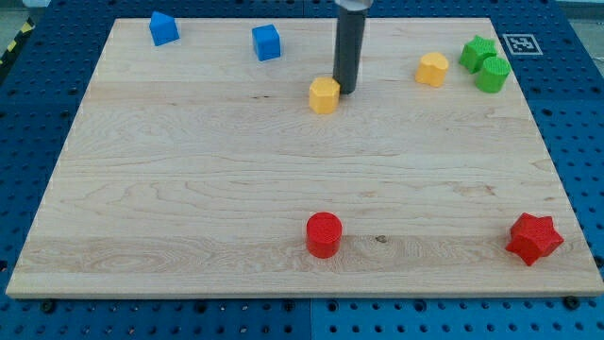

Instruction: Drag the yellow hexagon towards the bottom left corner

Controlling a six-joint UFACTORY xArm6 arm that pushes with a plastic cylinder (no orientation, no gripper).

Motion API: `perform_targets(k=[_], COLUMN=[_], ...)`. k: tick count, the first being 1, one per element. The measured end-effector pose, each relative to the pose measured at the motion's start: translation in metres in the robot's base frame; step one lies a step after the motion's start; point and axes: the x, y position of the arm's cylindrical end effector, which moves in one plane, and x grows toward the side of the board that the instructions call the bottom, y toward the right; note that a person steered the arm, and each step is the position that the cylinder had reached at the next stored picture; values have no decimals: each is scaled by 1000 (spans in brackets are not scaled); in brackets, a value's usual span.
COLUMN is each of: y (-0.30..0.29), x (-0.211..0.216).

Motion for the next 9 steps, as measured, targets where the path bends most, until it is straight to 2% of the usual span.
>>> perform_targets(k=[2,4,6,8,9], y=[-55,-110,-130,-134,-158], x=[59,97,97,75,75])
